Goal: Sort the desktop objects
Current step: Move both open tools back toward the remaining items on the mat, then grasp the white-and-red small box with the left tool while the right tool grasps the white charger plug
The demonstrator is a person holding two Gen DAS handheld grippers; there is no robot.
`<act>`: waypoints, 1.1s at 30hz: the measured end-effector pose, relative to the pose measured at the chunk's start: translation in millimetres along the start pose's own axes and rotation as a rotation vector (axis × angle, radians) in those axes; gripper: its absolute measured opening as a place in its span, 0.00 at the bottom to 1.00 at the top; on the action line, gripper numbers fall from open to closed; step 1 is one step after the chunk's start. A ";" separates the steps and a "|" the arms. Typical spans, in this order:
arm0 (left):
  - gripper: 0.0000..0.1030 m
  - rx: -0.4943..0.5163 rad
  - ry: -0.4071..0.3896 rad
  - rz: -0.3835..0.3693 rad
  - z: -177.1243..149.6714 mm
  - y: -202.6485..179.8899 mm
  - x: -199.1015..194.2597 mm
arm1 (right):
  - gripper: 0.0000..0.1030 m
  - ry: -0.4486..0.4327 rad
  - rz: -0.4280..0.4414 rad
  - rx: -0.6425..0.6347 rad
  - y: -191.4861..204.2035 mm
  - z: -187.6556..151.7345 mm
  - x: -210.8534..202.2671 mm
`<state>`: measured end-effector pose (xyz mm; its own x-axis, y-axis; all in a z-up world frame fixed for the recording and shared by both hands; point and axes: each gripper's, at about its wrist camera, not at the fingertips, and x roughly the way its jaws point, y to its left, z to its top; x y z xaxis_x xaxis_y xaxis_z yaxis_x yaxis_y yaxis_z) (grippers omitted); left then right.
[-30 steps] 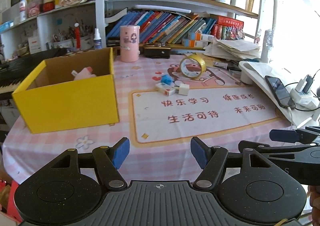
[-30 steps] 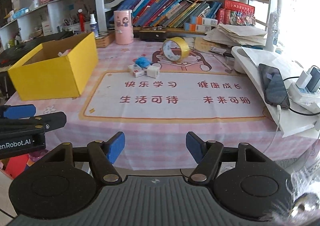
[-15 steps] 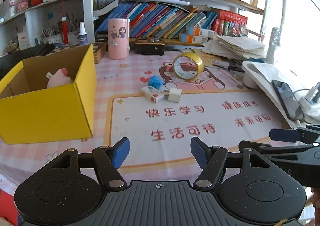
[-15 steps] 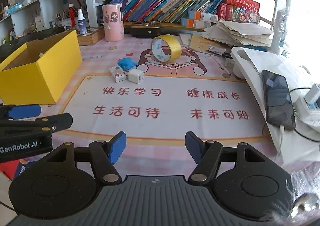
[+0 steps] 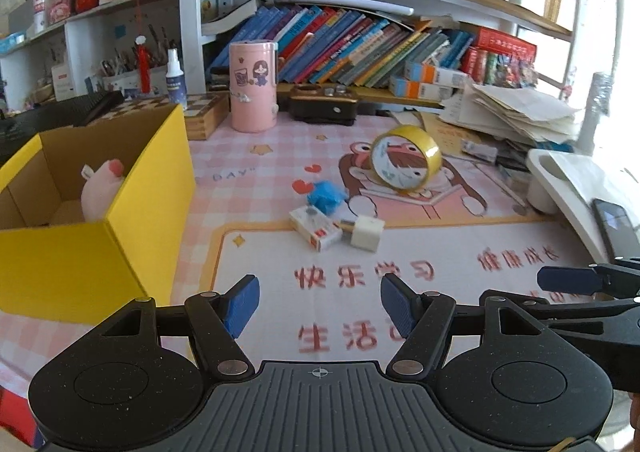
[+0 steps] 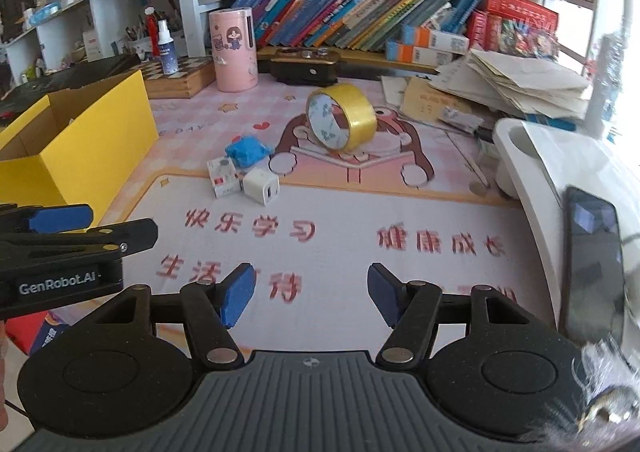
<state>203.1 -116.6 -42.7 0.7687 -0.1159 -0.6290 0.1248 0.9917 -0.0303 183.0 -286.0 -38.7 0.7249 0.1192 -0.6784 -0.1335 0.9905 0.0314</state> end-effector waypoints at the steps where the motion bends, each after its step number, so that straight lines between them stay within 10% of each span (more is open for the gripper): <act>1: 0.66 -0.004 -0.001 0.010 3.3 -0.7 3.0 | 0.54 0.001 0.009 -0.003 -2.6 3.4 4.6; 27: 0.66 -0.066 0.029 0.192 35.8 10.3 51.1 | 0.49 -0.010 0.238 -0.179 8.4 58.1 132.1; 33: 0.66 -0.051 0.054 0.197 34.7 11.3 56.7 | 0.34 0.004 0.268 -0.181 17.3 60.0 153.1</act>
<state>269.8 -114.0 -51.7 0.7399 0.0824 -0.6677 -0.0576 0.9966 0.0591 332.2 -246.5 -98.0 0.6449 0.3739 -0.6666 -0.4377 0.8957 0.0790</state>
